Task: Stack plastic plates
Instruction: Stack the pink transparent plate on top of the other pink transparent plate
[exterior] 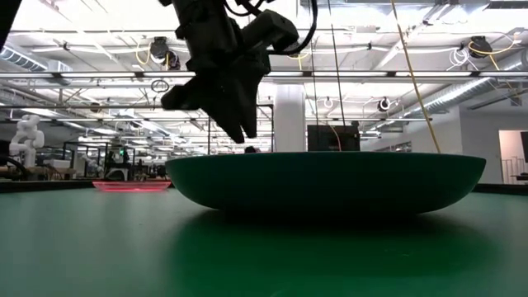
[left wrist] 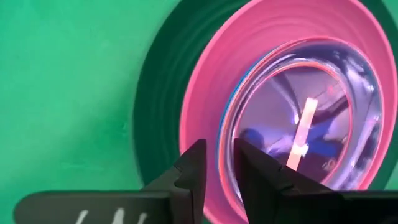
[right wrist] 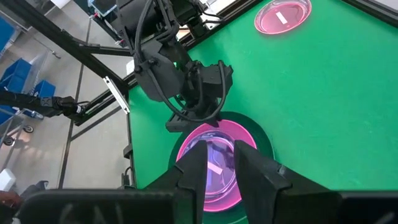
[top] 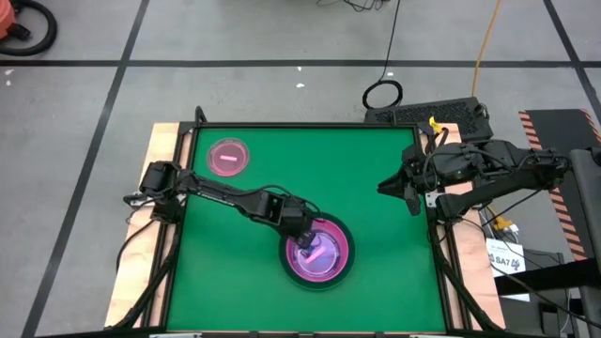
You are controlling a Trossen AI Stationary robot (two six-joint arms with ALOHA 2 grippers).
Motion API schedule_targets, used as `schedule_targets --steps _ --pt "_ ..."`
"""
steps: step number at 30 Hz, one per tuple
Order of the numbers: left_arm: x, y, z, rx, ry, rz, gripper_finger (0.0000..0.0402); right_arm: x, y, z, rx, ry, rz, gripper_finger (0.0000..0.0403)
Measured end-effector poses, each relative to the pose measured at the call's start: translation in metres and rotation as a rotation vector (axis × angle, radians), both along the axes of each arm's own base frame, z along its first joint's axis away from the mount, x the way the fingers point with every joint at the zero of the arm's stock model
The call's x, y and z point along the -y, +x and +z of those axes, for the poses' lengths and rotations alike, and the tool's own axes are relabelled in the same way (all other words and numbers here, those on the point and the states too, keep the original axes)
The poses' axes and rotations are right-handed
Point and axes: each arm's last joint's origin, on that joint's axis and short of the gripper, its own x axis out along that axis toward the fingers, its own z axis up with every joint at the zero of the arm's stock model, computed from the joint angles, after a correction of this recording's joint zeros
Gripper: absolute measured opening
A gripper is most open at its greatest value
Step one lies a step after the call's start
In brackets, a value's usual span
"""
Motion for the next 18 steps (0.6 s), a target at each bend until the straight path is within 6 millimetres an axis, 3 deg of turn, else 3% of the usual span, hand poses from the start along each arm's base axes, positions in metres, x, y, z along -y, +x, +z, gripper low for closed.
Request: schedule_targets --steps 10,18 --pt "-0.035 0.004 0.060 -0.054 0.074 -0.194 0.0086 -0.001 0.005 -0.002 -0.016 0.002 -0.008 0.0073" --pt "-0.082 -0.013 0.082 -0.131 0.163 -0.327 0.0086 -0.002 0.015 -0.007 -0.052 0.042 -0.039 0.0073"
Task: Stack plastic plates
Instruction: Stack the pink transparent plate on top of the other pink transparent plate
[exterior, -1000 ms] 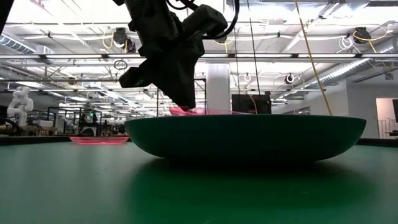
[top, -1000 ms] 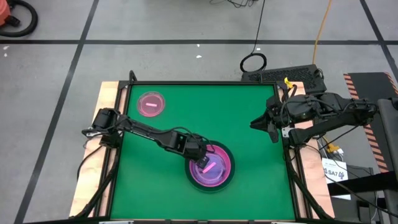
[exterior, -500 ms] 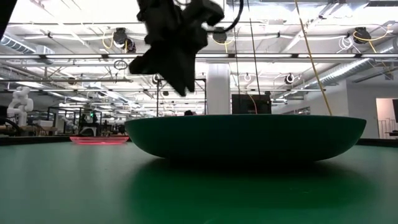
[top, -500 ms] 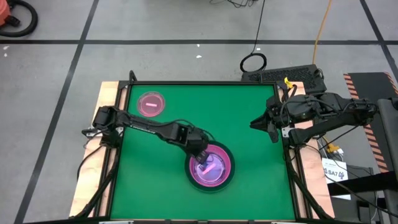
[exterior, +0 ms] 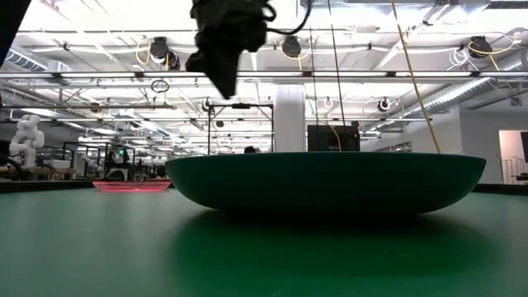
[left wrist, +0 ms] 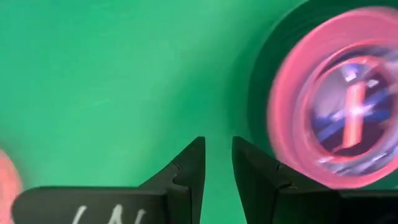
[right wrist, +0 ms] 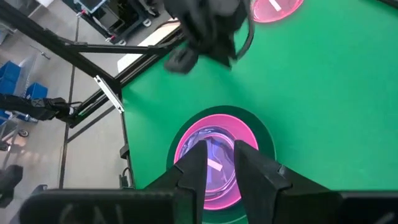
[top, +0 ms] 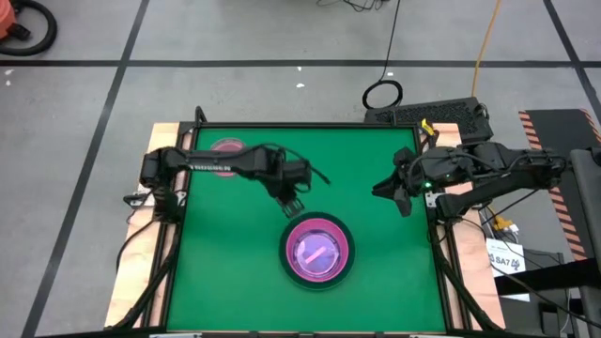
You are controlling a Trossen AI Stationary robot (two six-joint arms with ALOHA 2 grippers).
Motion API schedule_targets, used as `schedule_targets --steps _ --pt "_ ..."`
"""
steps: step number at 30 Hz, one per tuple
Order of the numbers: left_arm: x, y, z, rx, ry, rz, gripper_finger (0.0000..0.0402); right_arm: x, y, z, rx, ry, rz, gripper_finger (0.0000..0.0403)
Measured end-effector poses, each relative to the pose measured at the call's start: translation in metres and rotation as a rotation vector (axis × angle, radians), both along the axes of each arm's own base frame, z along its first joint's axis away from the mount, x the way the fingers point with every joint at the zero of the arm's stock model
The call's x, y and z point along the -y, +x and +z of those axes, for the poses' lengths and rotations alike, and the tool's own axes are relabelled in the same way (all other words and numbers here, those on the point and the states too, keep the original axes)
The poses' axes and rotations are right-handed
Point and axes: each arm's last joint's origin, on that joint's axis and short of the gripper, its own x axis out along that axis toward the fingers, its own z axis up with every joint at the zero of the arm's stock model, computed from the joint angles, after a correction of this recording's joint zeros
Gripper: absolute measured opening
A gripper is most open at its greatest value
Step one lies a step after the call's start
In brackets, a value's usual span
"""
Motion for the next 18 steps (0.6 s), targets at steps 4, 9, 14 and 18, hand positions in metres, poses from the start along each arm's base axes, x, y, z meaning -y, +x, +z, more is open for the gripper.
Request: schedule_targets --steps 4,9,14,18 --pt "-0.034 -0.022 0.016 -0.031 0.025 -0.004 0.0086 -0.001 0.007 -0.004 -0.026 0.024 -0.024 0.0073" --pt "-0.087 -0.056 0.038 0.000 0.026 0.100 0.0086 -0.002 0.014 -0.008 -0.053 0.053 -0.049 0.0073" --pt "-0.141 -0.089 0.043 0.002 -0.041 0.206 0.0086 -0.003 0.017 -0.009 -0.060 0.087 -0.074 0.0073" --pt "-0.178 -0.119 0.042 -0.005 -0.074 0.280 0.0086 -0.003 0.017 -0.009 -0.060 0.110 -0.094 0.0073"
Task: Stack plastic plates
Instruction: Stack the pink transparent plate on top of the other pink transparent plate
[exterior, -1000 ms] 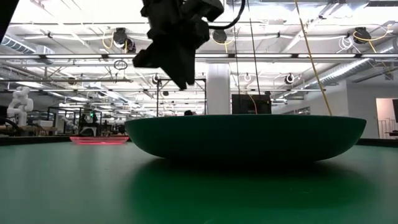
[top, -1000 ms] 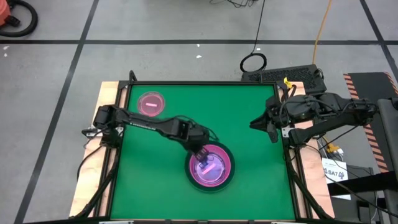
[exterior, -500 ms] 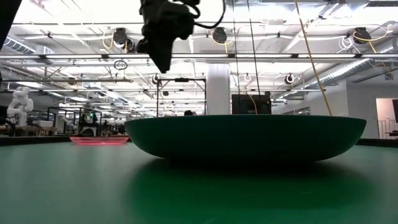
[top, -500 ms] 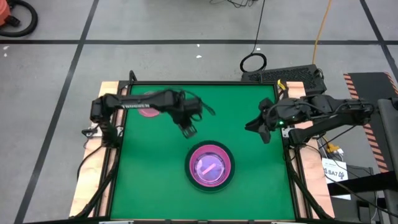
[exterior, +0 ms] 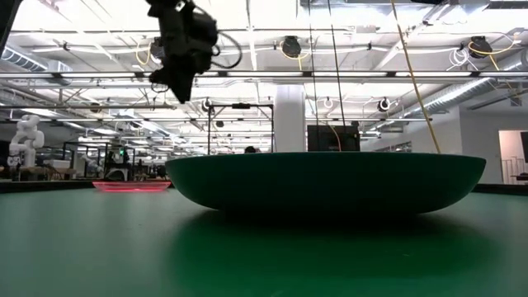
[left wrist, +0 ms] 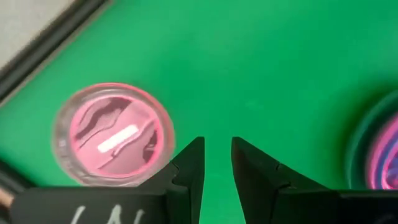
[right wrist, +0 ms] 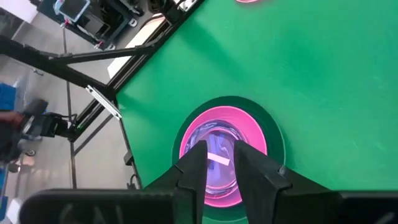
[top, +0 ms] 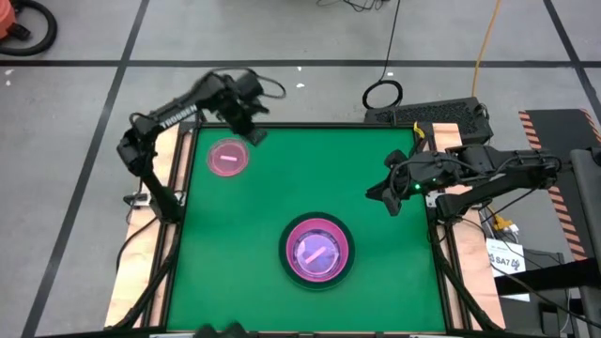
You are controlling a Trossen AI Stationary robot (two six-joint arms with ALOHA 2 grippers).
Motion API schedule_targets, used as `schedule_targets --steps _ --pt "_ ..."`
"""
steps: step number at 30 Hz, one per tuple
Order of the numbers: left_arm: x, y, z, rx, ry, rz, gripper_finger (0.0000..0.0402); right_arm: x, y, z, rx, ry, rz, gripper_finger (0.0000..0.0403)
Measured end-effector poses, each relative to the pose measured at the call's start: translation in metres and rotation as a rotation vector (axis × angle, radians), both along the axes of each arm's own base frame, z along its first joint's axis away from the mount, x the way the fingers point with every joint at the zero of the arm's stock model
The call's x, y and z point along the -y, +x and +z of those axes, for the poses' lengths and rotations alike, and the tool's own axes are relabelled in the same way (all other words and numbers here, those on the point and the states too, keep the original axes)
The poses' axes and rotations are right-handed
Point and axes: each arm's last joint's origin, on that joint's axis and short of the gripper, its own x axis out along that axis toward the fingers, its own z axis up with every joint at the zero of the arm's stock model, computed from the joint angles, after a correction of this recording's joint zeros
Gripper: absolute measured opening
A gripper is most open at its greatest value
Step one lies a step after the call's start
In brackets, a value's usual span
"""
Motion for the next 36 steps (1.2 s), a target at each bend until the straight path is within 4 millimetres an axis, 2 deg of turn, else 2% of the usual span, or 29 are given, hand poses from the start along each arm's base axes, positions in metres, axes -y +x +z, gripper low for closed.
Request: schedule_targets --steps 9,14,19,23,31,36 --pt "-0.057 -0.068 -0.003 -0.003 -0.032 0.112 0.0086 0.003 0.000 0.000 0.010 -0.036 -0.099 0.0073" --pt "-0.075 -0.102 -0.015 -0.030 -0.055 0.163 0.0086 0.004 0.001 0.000 0.015 -0.054 -0.128 0.0073" --pt "-0.083 -0.128 -0.040 -0.118 -0.100 0.241 0.0086 0.005 0.003 -0.001 0.015 -0.087 -0.160 0.0073" --pt "-0.084 -0.135 -0.059 -0.143 -0.123 0.261 0.0089 0.005 0.005 -0.002 0.008 -0.095 -0.160 0.0073" --pt "-0.088 -0.132 -0.071 -0.153 -0.062 0.319 0.0143 0.005 0.007 -0.003 -0.002 -0.107 -0.151 0.0073" --pt "-0.086 -0.131 -0.088 -0.168 -0.061 0.298 0.0154 0.006 0.008 -0.004 -0.009 -0.162 -0.137 0.0073"
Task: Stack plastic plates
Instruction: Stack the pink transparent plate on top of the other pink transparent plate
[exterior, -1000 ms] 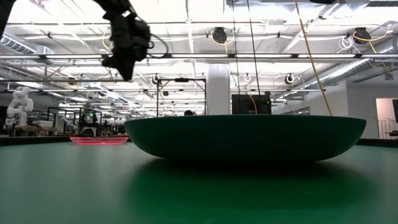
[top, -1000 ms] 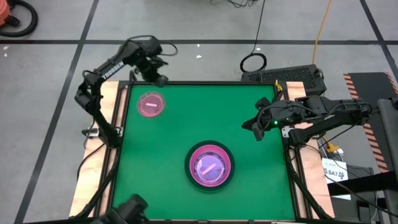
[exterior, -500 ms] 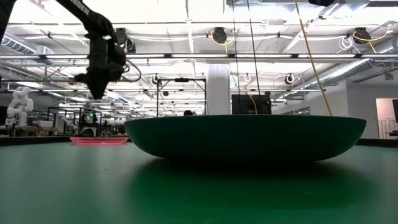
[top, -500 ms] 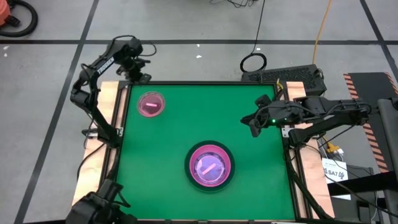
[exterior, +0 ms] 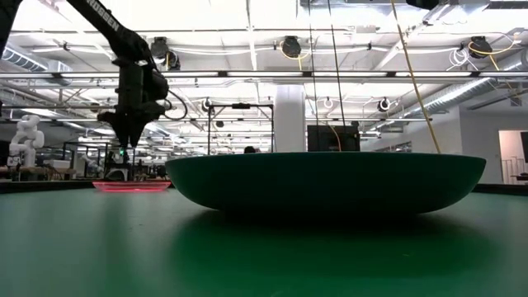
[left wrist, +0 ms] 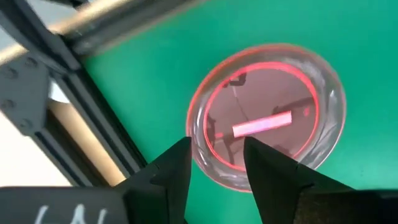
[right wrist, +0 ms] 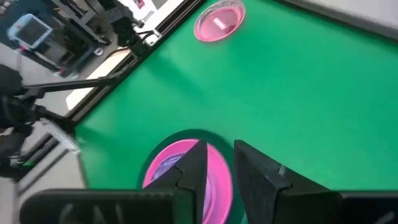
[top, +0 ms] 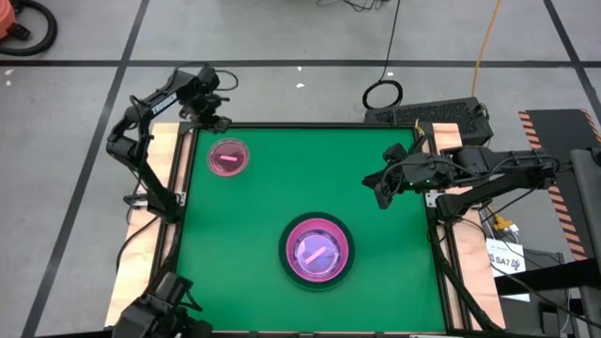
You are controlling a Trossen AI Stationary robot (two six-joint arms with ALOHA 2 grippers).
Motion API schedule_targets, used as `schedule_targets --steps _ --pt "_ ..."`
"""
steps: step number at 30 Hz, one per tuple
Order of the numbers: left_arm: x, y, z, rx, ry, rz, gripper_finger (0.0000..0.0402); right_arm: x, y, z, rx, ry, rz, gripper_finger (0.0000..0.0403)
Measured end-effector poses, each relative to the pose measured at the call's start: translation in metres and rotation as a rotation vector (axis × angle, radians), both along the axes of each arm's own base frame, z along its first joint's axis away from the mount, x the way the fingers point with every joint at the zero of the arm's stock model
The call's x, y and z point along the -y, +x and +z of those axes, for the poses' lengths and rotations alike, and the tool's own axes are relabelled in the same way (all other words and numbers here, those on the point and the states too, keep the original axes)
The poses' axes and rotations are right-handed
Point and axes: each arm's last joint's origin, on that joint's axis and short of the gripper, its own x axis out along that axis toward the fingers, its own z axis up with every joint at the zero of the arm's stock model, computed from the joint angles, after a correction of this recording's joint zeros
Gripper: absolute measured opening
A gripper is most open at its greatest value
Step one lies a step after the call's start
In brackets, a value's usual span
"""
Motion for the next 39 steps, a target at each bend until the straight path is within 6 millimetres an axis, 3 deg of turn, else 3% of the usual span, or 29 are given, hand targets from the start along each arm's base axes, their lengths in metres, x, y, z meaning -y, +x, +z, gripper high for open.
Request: schedule_targets --steps 11,21,39 --pt "0.010 -0.004 -0.038 -0.018 -0.044 0.059 0.0154 0.010 0.001 0.000 -0.021 -0.095 -0.005 0.0073" --pt "0.003 -0.005 -0.058 -0.065 -0.014 0.127 0.0154 0.019 0.001 0.000 -0.035 -0.130 -0.019 0.0073" --pt "-0.005 0.008 -0.073 -0.053 -0.010 0.199 0.0151 0.026 0.001 0.000 -0.049 -0.156 -0.034 0.0073"
